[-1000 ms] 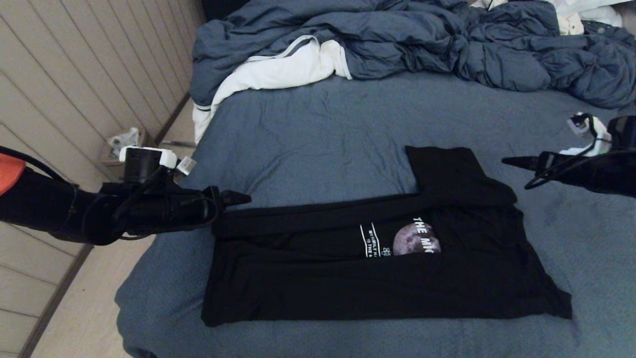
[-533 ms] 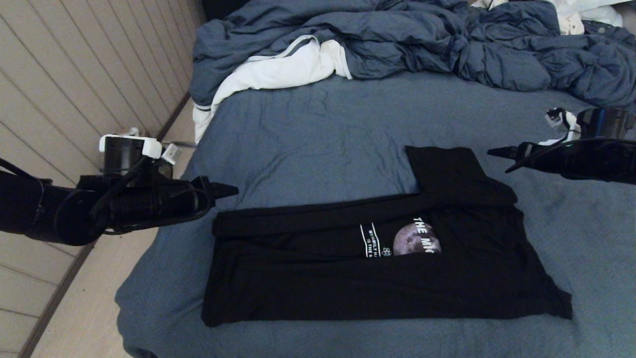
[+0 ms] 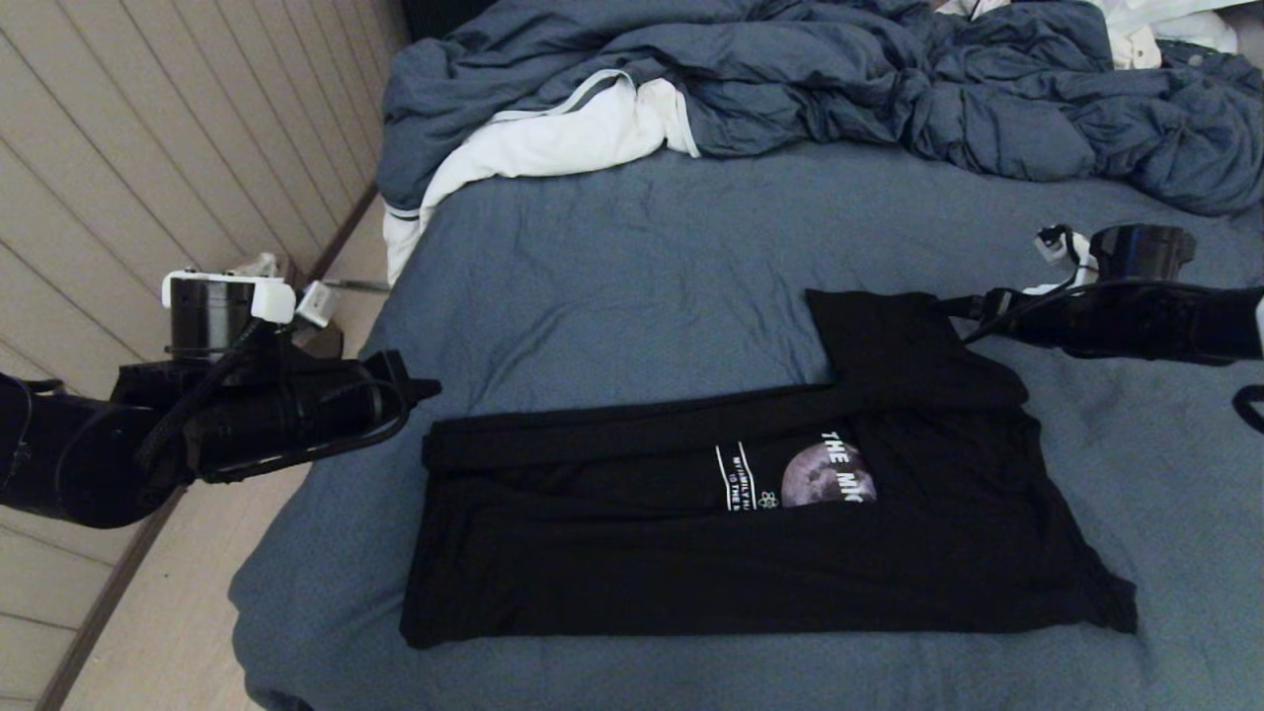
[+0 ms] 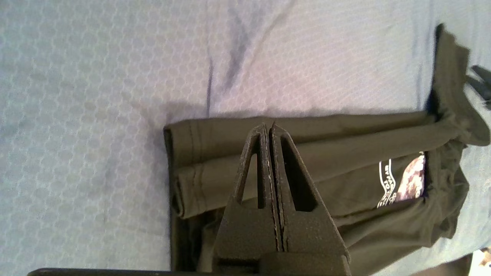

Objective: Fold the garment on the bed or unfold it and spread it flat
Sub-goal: Fold the black T-shirt

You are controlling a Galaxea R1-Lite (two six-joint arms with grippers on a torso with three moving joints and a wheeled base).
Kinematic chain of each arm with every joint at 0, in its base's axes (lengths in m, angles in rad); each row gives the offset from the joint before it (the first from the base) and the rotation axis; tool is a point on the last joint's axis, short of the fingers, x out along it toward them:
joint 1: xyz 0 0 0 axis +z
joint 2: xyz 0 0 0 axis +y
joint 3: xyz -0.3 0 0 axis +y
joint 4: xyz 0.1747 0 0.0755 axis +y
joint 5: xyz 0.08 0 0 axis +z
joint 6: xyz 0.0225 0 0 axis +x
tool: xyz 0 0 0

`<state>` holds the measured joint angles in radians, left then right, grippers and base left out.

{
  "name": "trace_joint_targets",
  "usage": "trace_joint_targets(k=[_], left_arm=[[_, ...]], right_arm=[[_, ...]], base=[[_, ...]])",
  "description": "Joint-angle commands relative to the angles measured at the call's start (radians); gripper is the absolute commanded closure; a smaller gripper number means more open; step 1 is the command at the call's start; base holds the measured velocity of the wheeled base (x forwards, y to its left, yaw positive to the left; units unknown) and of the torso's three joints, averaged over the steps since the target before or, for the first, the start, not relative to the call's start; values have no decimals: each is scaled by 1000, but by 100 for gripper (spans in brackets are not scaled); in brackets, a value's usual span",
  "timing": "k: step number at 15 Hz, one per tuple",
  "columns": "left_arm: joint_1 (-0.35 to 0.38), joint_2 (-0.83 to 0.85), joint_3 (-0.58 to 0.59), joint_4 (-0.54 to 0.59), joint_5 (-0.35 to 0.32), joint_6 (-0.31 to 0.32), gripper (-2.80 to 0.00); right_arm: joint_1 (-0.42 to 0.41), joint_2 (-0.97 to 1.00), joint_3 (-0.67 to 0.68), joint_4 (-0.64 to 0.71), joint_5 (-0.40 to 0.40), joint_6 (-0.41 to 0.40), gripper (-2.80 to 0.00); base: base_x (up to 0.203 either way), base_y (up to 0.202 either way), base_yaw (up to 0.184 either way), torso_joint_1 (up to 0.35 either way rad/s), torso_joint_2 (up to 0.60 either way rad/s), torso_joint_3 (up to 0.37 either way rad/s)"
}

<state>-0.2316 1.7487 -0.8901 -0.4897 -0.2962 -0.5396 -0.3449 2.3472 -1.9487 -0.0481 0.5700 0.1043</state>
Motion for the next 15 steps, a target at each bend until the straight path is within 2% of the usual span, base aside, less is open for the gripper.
trace_joint_targets(k=[1, 4, 8, 15], left_arm=[[-3, 0, 33, -44, -1, -2, 0], [-9, 0, 45, -63, -2, -2, 0], [-11, 2, 49, -64, -4, 0, 0], [-11, 5, 51, -64, -6, -5, 0]], right_arm=[[15, 10, -2, -2, 4, 46, -280], [35, 1, -2, -2, 5, 113, -280], [61, 10, -2, -7, 2, 157, -280], [84, 8, 4, 1, -1, 172, -280]], base=[[0, 0, 0, 0, 0, 0], [0, 0, 0, 0, 0, 0], [0, 0, 0, 0, 0, 0], [0, 0, 0, 0, 0, 0]])
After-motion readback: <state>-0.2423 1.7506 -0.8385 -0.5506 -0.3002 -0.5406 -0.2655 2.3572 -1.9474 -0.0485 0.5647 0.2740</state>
